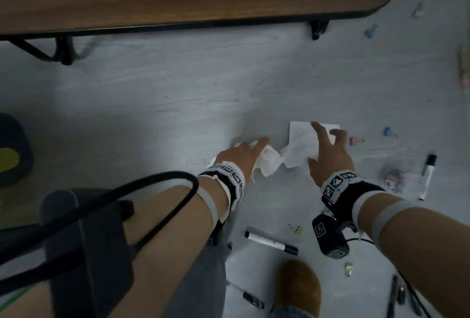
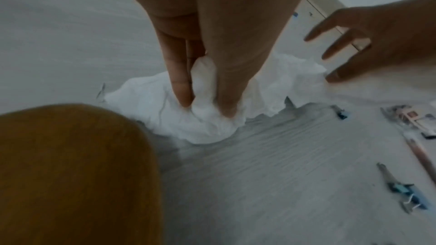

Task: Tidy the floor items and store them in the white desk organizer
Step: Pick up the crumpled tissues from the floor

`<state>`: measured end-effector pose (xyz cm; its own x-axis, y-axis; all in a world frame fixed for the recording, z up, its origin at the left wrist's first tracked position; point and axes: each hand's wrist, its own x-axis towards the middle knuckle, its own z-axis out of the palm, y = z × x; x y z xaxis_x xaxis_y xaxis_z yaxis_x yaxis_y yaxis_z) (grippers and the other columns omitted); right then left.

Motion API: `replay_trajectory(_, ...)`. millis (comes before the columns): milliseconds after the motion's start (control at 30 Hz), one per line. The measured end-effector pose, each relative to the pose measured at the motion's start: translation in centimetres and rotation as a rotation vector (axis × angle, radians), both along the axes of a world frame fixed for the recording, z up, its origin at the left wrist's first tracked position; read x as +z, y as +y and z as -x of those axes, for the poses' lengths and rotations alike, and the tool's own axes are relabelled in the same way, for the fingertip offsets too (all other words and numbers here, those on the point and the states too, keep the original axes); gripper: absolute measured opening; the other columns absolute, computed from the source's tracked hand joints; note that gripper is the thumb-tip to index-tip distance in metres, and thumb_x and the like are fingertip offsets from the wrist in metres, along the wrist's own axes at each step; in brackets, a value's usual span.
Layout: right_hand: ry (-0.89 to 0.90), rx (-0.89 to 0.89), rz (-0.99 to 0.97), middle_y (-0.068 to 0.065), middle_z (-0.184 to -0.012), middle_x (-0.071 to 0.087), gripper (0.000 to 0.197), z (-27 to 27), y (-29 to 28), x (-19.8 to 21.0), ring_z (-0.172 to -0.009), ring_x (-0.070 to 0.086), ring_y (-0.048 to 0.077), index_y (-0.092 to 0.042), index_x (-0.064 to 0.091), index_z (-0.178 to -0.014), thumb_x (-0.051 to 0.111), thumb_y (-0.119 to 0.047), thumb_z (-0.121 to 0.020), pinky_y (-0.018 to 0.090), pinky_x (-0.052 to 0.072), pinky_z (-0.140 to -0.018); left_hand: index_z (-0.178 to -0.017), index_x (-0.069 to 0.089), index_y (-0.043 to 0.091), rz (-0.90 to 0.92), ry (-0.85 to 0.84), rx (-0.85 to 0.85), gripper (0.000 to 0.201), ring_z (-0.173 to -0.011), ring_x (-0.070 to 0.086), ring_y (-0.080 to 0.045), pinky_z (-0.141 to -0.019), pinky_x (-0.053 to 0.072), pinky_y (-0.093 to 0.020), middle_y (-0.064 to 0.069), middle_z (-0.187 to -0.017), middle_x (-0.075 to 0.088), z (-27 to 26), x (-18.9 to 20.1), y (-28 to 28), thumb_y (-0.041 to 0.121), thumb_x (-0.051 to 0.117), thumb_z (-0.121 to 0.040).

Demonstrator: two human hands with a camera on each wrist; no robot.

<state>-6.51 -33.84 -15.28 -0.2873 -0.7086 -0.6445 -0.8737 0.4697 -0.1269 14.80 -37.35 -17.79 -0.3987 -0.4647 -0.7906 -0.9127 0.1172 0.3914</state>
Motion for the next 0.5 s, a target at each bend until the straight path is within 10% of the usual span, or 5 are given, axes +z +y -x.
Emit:
replay_trajectory(200,0.036,0.133,-0.147,0.016,-0.128,0.037,0.054,1.0,-3.9,-1.9,-0.081,0.063,0.035,-0.02,0.045,-0.128,0.065,-0.005,-0.081,0.037,0.054,-0.074,-0.126,0.049,0.014,0.075,-0.027,-0.164,0.045,-0.1,0.061,-0.035,-0.08,0.05,-0.036,-0.013,-0.121,0.047,-0.5,-1.0,-2.7,0.017,0.067,-0.085)
replay_trajectory(333,0.004,0.113,-0.173,0.016,-0.112,0.059,0.025,0.9,-3.0,0.5,-0.101,0.061,0.035,-0.009,0.06,-0.109,0.062,-0.01,-0.084,0.034,0.049,-0.084,-0.111,0.062,0.008,0.064,0.003,0.078,0.03,-0.097,0.061,-0.033,-0.075,0.044,-0.028,-0.013,-0.121,0.048,-1.1,0.9,-2.8,0.026,0.065,-0.086)
replay_trajectory(500,-0.232,-0.172,0.106,0.005,-0.09,0.068,0.009,-1.4,-0.9,5.8,-0.086,0.063,0.025,-0.016,0.061,-0.09,0.066,-0.018,-0.083,0.025,0.046,-0.073,-0.103,0.069,0.012,-0.147,0.139,0.639,0.027,-0.098,0.064,-0.023,-0.077,0.046,-0.024,-0.004,-0.102,0.066,-0.1,5.8,-1.4,0.034,0.069,-0.087)
